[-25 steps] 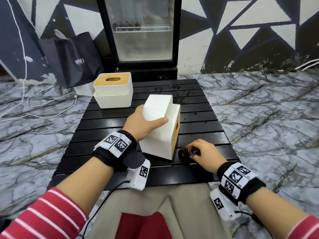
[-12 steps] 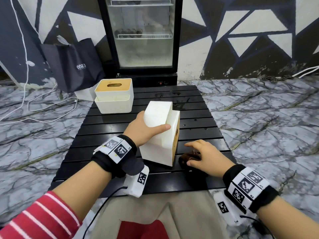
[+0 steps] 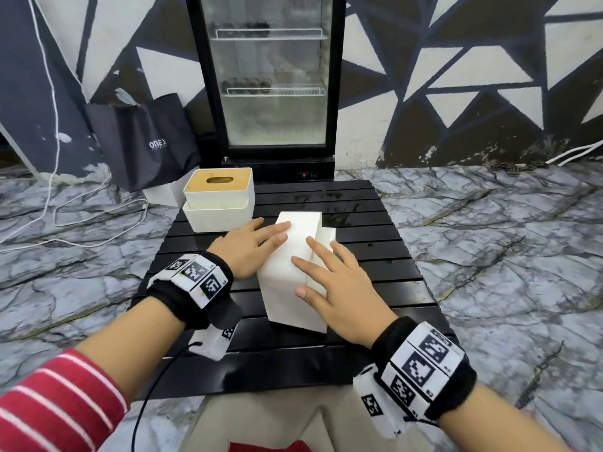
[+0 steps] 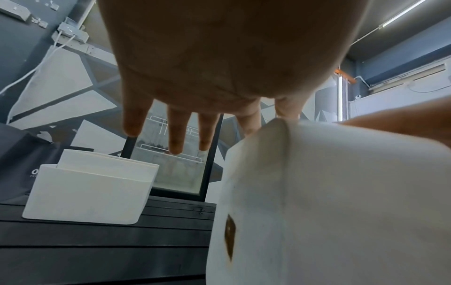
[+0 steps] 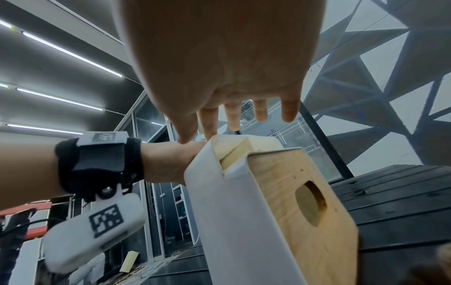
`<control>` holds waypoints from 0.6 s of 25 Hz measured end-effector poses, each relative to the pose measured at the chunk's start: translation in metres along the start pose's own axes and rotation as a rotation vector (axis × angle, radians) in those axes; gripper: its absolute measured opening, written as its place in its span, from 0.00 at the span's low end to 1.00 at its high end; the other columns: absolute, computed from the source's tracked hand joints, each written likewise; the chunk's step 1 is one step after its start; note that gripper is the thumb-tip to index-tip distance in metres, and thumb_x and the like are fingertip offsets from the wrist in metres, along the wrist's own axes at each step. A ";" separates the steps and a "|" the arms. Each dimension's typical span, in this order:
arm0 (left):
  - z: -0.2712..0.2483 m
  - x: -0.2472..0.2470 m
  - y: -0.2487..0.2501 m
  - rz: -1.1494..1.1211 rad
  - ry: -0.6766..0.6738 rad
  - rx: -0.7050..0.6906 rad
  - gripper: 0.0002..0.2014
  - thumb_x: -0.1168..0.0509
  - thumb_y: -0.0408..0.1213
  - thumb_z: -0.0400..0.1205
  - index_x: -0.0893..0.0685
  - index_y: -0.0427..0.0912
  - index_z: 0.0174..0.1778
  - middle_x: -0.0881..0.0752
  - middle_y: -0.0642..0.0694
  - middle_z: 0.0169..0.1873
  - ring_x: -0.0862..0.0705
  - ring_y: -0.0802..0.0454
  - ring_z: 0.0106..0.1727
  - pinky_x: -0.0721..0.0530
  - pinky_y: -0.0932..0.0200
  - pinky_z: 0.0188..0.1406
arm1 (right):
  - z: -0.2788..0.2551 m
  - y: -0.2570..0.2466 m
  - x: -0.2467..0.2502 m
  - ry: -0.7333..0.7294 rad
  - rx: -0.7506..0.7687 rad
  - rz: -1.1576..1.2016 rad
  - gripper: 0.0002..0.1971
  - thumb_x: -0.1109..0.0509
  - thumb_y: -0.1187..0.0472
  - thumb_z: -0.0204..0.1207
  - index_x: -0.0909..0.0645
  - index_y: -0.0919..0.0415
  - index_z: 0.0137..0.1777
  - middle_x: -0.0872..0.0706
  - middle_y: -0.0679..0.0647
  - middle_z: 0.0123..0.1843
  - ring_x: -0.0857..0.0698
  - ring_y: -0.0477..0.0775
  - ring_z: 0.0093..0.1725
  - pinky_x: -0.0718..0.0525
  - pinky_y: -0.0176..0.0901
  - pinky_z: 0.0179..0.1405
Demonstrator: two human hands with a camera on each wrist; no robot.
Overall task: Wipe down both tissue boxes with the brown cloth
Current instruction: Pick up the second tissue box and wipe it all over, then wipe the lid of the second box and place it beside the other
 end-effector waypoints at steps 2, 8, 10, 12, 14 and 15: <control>-0.010 0.008 -0.005 0.070 0.068 0.014 0.35 0.65 0.78 0.70 0.39 0.77 0.73 0.42 0.48 0.82 0.42 0.44 0.82 0.44 0.35 0.78 | -0.002 0.006 0.003 0.015 -0.027 -0.018 0.35 0.63 0.31 0.67 0.38 0.35 0.74 0.48 0.42 0.82 0.53 0.54 0.80 0.43 0.57 0.77; -0.031 0.031 -0.006 -0.181 0.308 -0.048 0.20 0.43 0.64 0.78 0.18 0.54 0.52 0.25 0.48 0.69 0.22 0.51 0.60 0.26 0.50 0.64 | 0.000 0.029 0.023 0.086 -0.234 0.144 0.20 0.43 0.45 0.79 0.31 0.42 0.71 0.42 0.46 0.81 0.49 0.49 0.78 0.41 0.56 0.73; -0.022 0.032 -0.009 -0.263 0.335 0.017 0.19 0.36 0.58 0.77 0.23 0.48 0.55 0.24 0.49 0.64 0.21 0.50 0.58 0.24 0.54 0.58 | 0.007 0.026 0.021 0.130 -0.266 0.256 0.22 0.41 0.46 0.79 0.31 0.46 0.72 0.40 0.48 0.80 0.45 0.52 0.78 0.40 0.54 0.75; -0.015 0.026 -0.009 -0.320 0.291 0.080 0.31 0.32 0.59 0.74 0.29 0.45 0.68 0.24 0.46 0.67 0.23 0.48 0.65 0.25 0.56 0.59 | 0.015 0.022 0.014 0.142 -0.297 0.318 0.26 0.40 0.45 0.78 0.36 0.48 0.75 0.41 0.51 0.80 0.43 0.55 0.78 0.39 0.54 0.75; -0.011 0.018 -0.012 -0.383 0.245 0.113 0.39 0.29 0.58 0.72 0.35 0.44 0.75 0.25 0.45 0.69 0.24 0.46 0.68 0.27 0.58 0.59 | 0.020 0.024 0.006 0.160 -0.370 0.404 0.34 0.37 0.42 0.75 0.43 0.49 0.78 0.45 0.52 0.81 0.45 0.55 0.79 0.41 0.53 0.77; -0.009 0.015 -0.016 -0.418 0.231 0.127 0.40 0.29 0.57 0.72 0.36 0.44 0.76 0.25 0.45 0.70 0.24 0.46 0.68 0.26 0.57 0.60 | 0.021 0.027 0.002 0.171 -0.410 0.458 0.38 0.36 0.40 0.73 0.46 0.48 0.79 0.47 0.52 0.82 0.46 0.54 0.80 0.42 0.52 0.77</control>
Point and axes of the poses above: each hand's wrist, its own z-axis towards the middle knuckle, its own x-axis out of the back of the hand, y = z × x, the point moved 8 cm from there along z, towards the middle knuckle
